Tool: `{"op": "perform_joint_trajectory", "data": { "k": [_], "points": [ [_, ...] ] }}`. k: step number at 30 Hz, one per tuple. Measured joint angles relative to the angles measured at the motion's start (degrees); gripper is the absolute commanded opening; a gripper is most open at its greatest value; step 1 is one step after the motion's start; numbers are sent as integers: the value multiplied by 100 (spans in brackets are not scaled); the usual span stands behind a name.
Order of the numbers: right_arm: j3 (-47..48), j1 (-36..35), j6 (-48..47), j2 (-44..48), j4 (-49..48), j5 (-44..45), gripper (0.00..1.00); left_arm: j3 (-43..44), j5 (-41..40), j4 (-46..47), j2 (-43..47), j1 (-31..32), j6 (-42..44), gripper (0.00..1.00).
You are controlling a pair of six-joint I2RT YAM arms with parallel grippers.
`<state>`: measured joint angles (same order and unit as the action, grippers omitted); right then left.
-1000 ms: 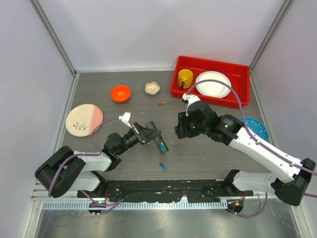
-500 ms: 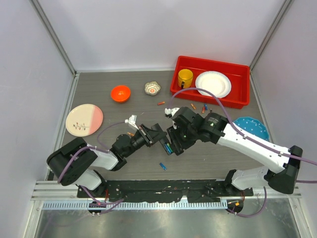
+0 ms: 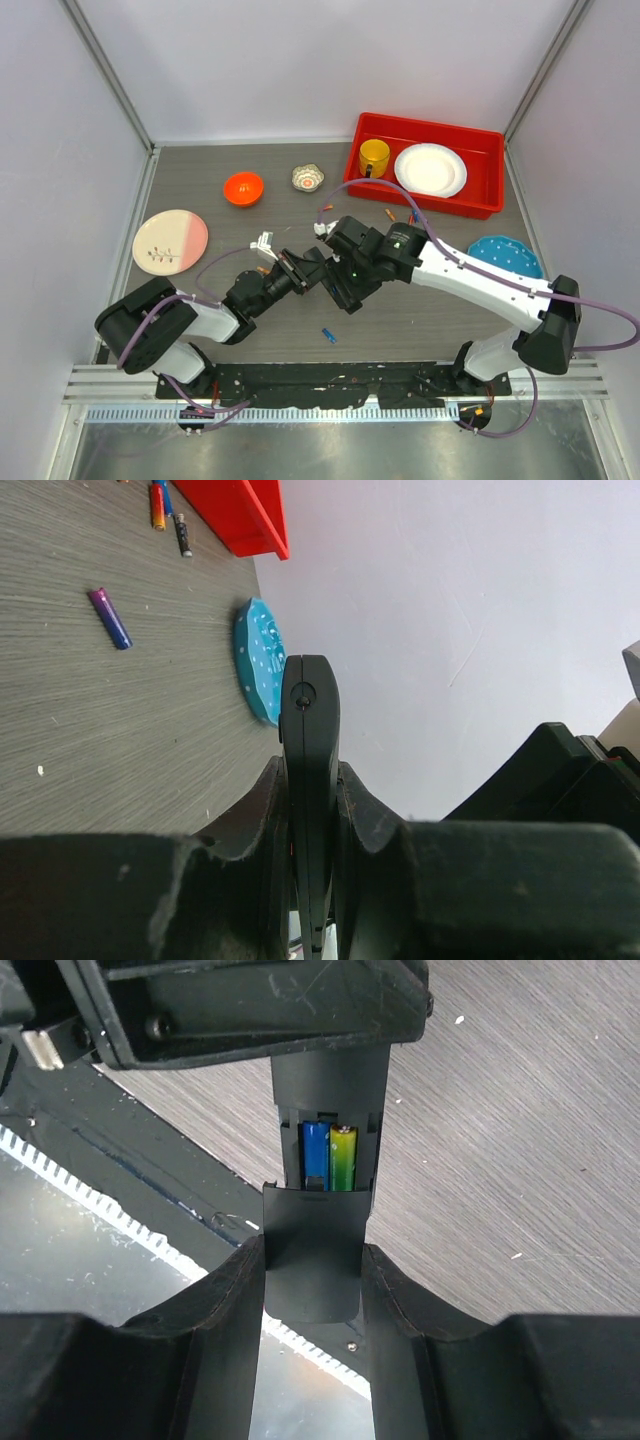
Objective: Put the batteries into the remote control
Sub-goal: Load the battery cover into the remote control.
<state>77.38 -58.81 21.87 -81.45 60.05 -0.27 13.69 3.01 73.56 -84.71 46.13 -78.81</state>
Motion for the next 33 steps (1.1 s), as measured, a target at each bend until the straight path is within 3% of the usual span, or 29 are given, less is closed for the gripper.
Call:
{"op": "perform_joint_trajectory", "data": {
  "k": [33],
  "points": [
    [160, 0, -96, -422, -79, 269, 8, -55, 9, 2, 2, 0, -35, 0]
  ]
}}
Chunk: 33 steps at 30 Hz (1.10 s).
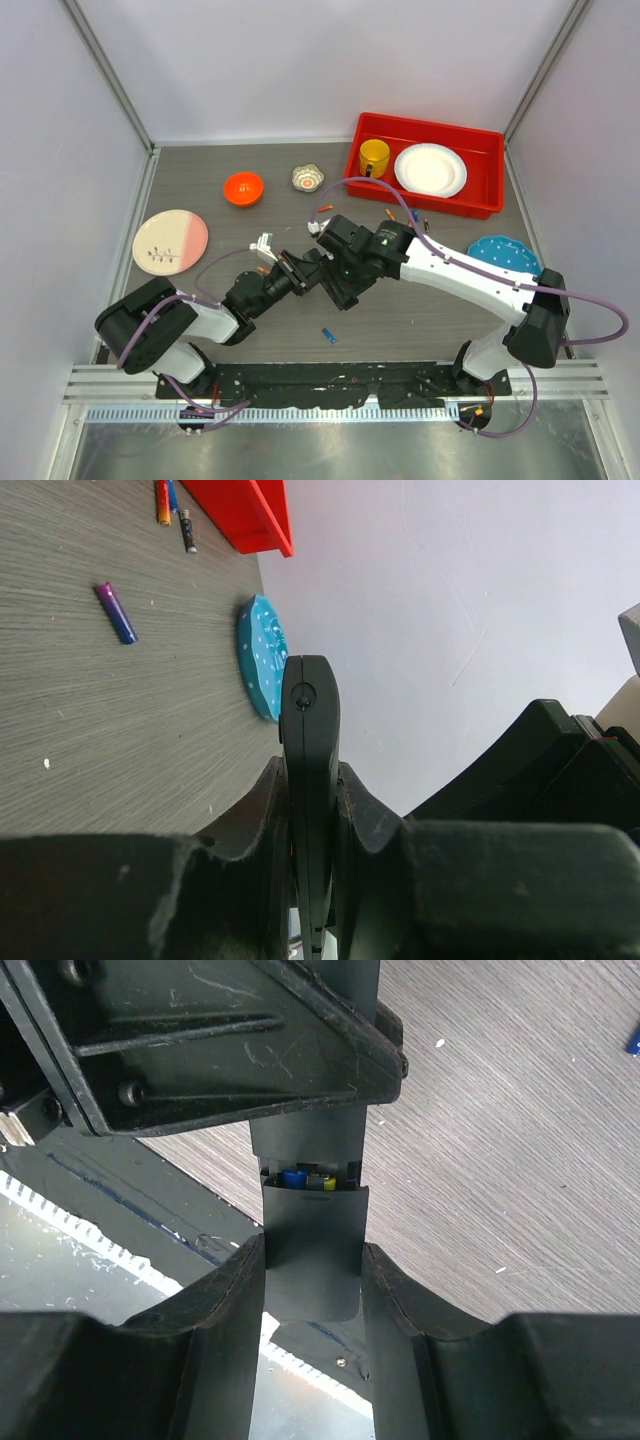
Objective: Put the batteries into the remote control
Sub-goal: Load the battery cover into the remote control.
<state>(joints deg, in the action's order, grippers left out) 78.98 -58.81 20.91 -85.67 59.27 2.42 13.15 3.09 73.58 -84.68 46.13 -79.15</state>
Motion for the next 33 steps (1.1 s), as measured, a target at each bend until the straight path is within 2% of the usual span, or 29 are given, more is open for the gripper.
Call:
{"op": "perform_joint_trajectory", "data": {
  "k": [33],
  "points": [
    [-367, 92, 90, -22, -533, -168, 7, -7, 48, -269, 146, -2, 11, 0]
  ]
}}
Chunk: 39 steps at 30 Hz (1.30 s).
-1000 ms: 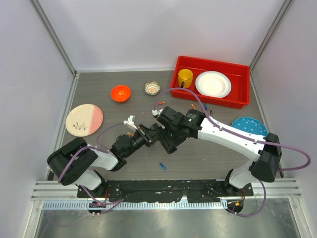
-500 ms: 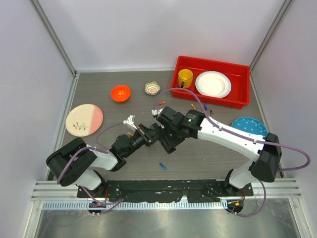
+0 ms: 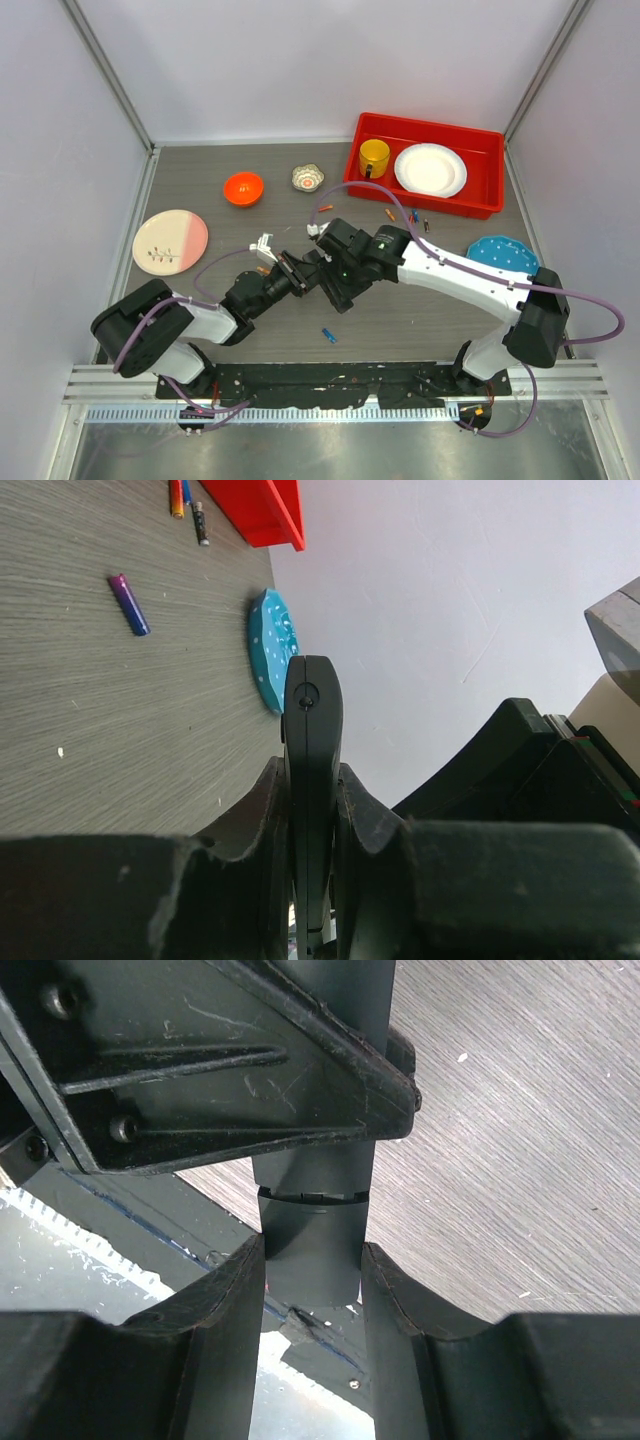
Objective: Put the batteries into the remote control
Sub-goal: Load the battery cover into the remote control.
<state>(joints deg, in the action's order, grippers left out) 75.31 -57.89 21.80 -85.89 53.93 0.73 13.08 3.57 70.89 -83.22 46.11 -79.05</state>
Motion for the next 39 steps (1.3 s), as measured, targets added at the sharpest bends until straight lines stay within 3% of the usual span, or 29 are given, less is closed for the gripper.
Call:
{"op": "perform_joint_trajectory", "data": {
  "k": [39],
  "points": [
    [-439, 72, 367, 302, -505, -195, 8, 7, 94, -474, 391, -4, -17, 0]
  ]
}}
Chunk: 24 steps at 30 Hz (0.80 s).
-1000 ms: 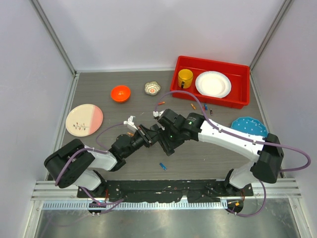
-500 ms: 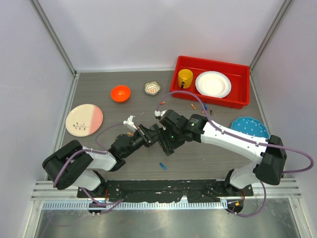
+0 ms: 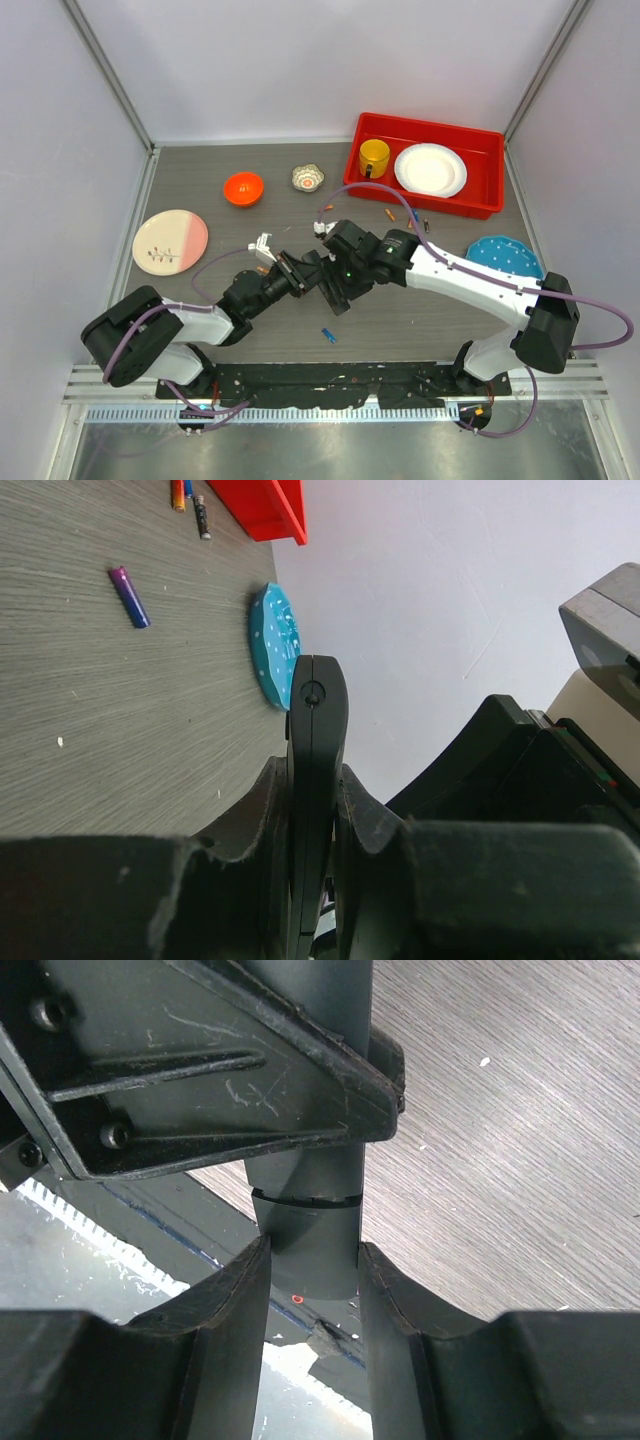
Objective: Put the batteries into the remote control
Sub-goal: Load the battery cover into the remote control.
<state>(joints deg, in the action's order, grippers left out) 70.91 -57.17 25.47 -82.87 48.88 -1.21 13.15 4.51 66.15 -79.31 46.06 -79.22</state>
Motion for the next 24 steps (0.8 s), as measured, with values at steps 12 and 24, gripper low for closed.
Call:
{"op": "perform_joint_trajectory", "data": {
  "k": [12, 24],
  "points": [
    [7, 116, 24, 0, 2, -66, 8, 0, -85, -85, 55, 35, 44, 0],
    [22, 190, 26, 0, 17, -85, 13, 0, -164, -101, 72, 70, 87, 0]
  ]
}}
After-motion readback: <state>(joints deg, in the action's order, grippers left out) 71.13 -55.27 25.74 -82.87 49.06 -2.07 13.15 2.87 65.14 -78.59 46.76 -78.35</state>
